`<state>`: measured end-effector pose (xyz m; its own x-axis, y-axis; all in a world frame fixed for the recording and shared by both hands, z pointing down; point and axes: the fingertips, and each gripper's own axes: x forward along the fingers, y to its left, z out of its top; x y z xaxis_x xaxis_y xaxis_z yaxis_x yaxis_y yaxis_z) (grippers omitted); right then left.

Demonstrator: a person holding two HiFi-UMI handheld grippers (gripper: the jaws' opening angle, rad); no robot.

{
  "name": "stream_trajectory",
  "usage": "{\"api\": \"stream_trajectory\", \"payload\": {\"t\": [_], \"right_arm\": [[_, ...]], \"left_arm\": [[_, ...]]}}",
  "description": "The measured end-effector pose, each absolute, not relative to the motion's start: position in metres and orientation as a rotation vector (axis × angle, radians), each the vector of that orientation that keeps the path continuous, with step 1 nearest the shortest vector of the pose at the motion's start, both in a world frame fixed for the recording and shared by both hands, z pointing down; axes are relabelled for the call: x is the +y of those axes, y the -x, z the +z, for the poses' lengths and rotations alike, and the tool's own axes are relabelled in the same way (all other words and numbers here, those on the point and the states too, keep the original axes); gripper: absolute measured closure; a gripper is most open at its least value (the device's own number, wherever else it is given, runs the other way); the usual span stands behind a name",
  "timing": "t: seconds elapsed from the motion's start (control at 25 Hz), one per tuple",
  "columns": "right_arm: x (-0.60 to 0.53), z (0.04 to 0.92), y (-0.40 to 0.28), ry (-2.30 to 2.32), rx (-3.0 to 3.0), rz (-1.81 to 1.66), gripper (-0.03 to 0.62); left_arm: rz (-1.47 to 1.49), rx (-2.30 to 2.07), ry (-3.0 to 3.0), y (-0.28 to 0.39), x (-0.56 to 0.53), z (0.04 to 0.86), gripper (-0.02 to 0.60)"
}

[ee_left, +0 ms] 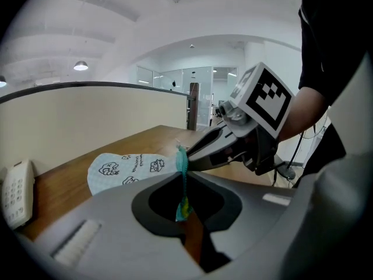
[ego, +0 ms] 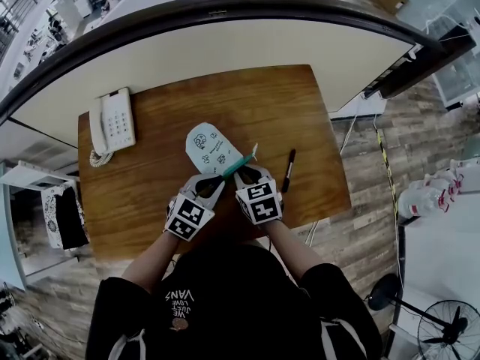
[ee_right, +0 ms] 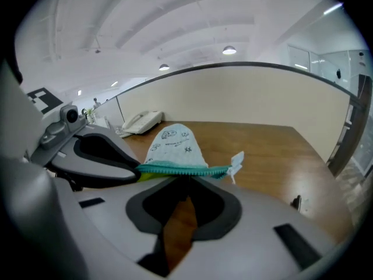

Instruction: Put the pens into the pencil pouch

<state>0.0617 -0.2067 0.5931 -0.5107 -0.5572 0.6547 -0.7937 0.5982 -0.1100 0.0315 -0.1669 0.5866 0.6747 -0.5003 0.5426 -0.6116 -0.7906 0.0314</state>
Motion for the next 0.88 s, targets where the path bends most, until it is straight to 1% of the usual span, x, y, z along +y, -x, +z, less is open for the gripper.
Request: {"api": "stream_trajectory", "payload": {"t": [0.2, 0.32, 0.36, 0.48, 0.64, 0.88], "right_arm": [[-0.217, 0.589, -0.054, -1.090, -2.334, 0.617, 0.523], [-0.216, 0.585, -0.057, -1.103, -2.378, 0.671, 0.472], [-0.215, 0.584, -0.062, -1.117, -2.380, 0.675, 0.468], [-0.211, 0.587, -0.089, -1.202, -2.316, 0.653, 0.468], [-0.202, 0.607, -0.146, -1.352, -2.123, 0.597, 0.468], [-0.189, 0.626, -0.207, -1.501, -1.956, 0.630, 0.468]], "left_arm": [[0.659, -0.936, -2.608, -0.030, -0.175, 0.579, 0.551], [0.588, -0.961, -2.549, -0.028, -0.182, 0.576, 0.551], [0.579, -0.969, -2.540, -0.028, -0.185, 0.575, 0.551], [0.578, -0.973, -2.526, -0.028, -0.188, 0.578, 0.551], [0.582, -0.981, -2.517, -0.027, -0.192, 0.581, 0.551], [0.597, -0.998, -2.499, -0.023, -0.198, 0.588, 0.551]]}}
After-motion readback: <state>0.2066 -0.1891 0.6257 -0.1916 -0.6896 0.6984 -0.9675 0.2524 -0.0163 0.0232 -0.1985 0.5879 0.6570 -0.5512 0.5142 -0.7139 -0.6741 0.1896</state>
